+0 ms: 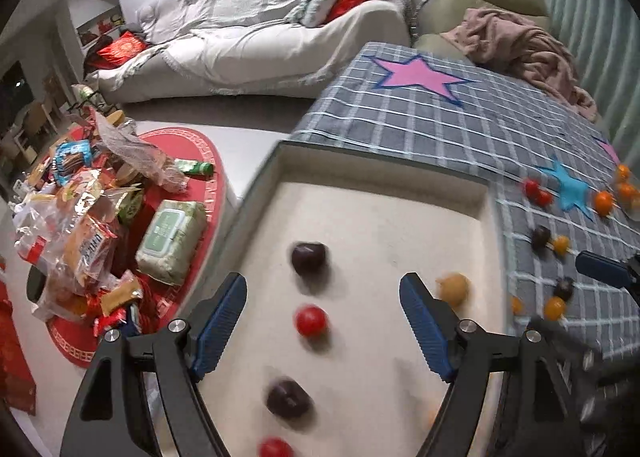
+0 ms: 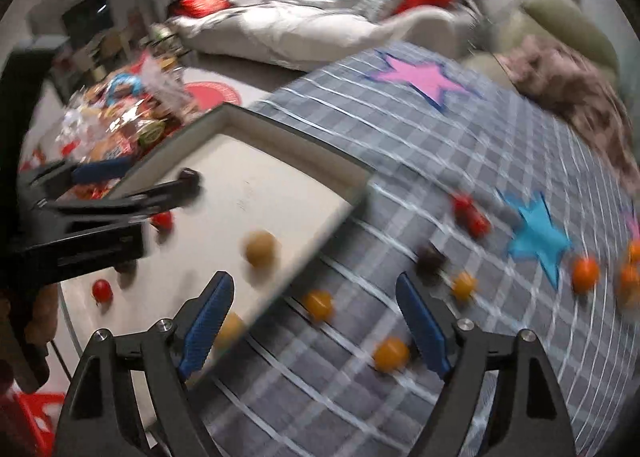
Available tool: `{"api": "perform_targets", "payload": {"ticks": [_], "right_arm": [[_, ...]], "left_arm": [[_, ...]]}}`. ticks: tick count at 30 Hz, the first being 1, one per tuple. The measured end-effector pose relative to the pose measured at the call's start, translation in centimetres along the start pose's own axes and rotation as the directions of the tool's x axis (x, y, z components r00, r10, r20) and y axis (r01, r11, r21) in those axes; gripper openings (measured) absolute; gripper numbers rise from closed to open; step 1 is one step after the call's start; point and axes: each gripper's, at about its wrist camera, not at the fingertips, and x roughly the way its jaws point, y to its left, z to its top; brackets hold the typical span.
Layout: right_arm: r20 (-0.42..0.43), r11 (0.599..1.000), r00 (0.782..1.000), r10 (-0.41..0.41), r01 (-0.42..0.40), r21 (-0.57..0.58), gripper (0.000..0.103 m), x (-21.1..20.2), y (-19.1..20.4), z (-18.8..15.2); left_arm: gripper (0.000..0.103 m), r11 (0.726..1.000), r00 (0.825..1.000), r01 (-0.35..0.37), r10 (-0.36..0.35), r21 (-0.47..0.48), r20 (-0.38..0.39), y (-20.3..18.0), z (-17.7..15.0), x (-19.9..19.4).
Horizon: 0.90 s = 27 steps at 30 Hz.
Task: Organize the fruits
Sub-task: 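Move both open grippers back over the remaining fruits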
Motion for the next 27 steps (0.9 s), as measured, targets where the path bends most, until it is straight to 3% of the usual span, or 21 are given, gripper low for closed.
{"api": "perform_targets", "payload": {"ticks": [6, 12, 18, 27], "right_arm": [[-0.033, 0.985, 0.999, -0.039, 0.044, 0.166, 0.086, -1.2, -6.1, -3.5], [-0.037, 0.970, 0.997, -0.067, 0.073, 0.234, 0.086, -2.1, -9.4, -4.9], [-0.034, 0.966, 0.998, -0.052, 0.059, 0.253, 0.086, -1.9, -10.3, -4.7], [-0.023, 0.977, 0.999, -0.025, 0.029, 0.211, 0.086, 0.2, -11.0, -2.2]], "left_arm": [[0.080, 0.995, 0.997, 0.081, -0.082, 0.061, 0.009, -4.4, -1.9, -2.2], [0.080, 0.976, 0.988, 0.151, -0.153, 0.155, 0.002, -9.8, -3.4, -3.7], [0.080, 0.965, 0.987, 0.162, -0.159, 0.207, -0.028, -13.7, -4.4, -3.0], [0.080, 0.964, 0.994, 0.111, -0.112, 0.240, -0.007, -16.5, -4.7, -0.7]]}}
